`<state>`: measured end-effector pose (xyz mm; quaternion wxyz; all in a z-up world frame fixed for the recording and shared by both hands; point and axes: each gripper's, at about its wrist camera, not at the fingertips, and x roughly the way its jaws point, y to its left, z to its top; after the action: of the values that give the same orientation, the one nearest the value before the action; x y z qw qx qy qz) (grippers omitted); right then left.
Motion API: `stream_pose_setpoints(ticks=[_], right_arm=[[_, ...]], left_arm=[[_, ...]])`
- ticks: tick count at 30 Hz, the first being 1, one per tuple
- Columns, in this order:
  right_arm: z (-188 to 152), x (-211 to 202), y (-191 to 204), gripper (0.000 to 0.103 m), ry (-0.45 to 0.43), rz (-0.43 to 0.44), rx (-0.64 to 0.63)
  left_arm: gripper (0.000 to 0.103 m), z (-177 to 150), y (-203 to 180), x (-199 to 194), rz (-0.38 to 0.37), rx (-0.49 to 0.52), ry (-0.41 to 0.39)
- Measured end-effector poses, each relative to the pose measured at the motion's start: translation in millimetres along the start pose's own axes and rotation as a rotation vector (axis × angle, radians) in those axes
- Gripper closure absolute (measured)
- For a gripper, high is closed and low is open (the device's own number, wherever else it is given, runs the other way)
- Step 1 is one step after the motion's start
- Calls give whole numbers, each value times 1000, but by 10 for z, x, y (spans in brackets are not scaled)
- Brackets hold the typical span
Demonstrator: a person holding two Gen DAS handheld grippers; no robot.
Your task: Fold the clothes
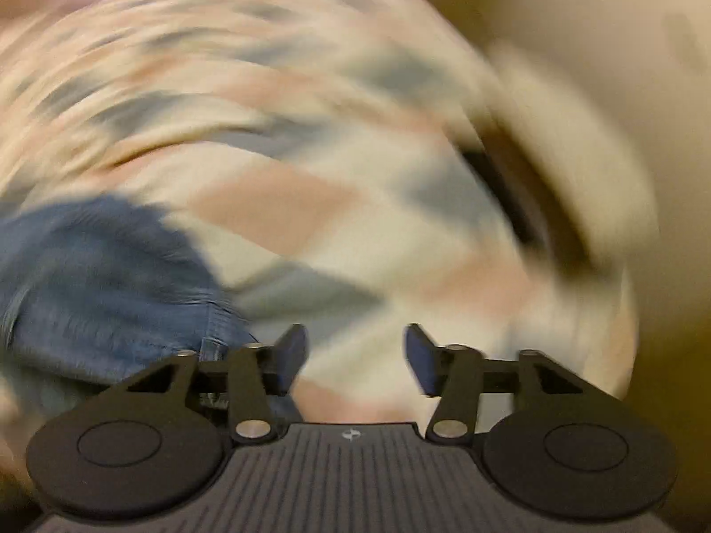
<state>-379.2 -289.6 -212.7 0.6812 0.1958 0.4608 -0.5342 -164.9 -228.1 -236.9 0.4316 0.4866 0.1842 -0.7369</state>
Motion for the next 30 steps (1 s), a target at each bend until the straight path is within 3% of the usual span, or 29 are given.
stream_pose_setpoints(ticks=[4,6,8,11,15,16,19,21,22,23,27,30], right_arm=[[-25,-379,1084,34,-209,150,-474],[-63,-381,1588,34,-254,205,-635],[-121,-246,2003,35,-262,196,-772],[-271,85,2412,38,-242,66,-977],[-563,527,2541,37,-240,-216,-1237],[-590,588,2495,38,-235,-266,-1252],[-473,702,2283,61,-179,-342,-1138],[-334,737,2125,82,-134,-370,-1018],[-265,740,2040,93,-113,-370,-959],[-196,742,1956,103,-92,-370,-901],[81,753,1616,103,-11,-368,-667],[215,769,1463,103,4,-375,-596]], left_arm=[[61,-625,370,-200,66,38,88],[57,-885,578,-224,103,19,116],[57,-1162,775,-150,157,23,147],[57,-1590,1035,24,255,82,197],[58,-2102,1288,282,340,257,219],[57,-2231,1346,346,356,305,222],[63,-2513,1512,533,383,400,227],[67,-2628,1613,634,390,438,227],[82,-2657,1651,645,388,450,219],[88,-2680,1688,650,385,460,212],[91,-2623,1812,476,343,462,181],[92,-2521,1934,414,321,443,170]])
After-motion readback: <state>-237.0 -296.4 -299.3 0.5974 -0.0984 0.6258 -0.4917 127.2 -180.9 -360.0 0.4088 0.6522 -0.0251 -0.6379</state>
